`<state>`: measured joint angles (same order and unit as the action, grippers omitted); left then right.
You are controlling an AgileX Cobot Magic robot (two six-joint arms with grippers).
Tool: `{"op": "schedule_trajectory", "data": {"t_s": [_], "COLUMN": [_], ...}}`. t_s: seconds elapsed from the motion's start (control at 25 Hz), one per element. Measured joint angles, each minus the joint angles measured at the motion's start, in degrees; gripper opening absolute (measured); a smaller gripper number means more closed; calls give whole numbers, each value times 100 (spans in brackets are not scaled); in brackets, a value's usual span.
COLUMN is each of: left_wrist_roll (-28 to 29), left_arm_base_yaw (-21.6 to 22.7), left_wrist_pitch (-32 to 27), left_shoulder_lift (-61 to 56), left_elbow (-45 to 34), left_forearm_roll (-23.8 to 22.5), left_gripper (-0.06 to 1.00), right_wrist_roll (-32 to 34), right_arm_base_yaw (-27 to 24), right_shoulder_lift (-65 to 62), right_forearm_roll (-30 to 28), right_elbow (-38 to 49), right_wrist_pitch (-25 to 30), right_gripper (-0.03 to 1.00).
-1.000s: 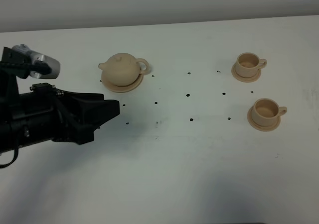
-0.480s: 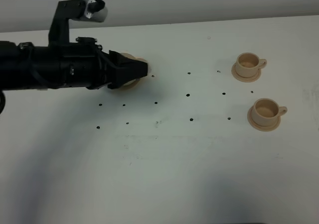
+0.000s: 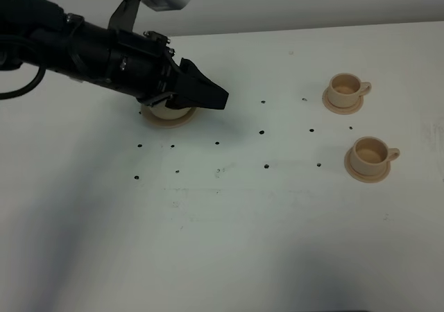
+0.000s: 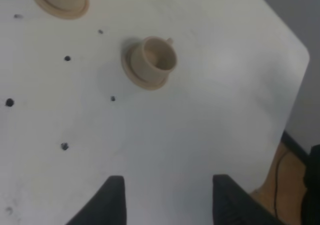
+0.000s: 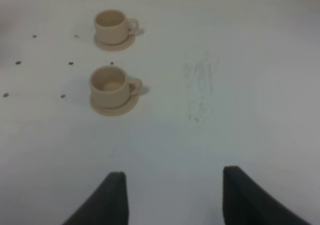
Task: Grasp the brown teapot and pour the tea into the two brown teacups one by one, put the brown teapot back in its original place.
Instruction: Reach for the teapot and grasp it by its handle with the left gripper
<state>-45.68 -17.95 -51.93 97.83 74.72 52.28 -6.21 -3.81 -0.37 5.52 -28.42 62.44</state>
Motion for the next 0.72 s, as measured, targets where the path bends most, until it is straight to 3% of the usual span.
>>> {"op": "schedule_trajectory", "data": {"t_s": [0.44, 0.72], "left_wrist_roll": [1745, 2362], "left_arm_base_yaw": [-1089, -1198], "left_wrist_pitch": [-256, -176], "left_shoulder_lift": [658, 858], "left_elbow": [1719, 1871], "left_forearm_roll": [-3012, -4176], "left_gripper": [43, 43], "right_wrist_roll": [0, 0], "right_arm_base_yaw": [0, 0], "right_shoulder_lift": [0, 0], "right_forearm_roll": [23, 23], "right_elbow": [6, 6], "right_wrist_pitch": [0, 0], "right_gripper": [42, 42]}}
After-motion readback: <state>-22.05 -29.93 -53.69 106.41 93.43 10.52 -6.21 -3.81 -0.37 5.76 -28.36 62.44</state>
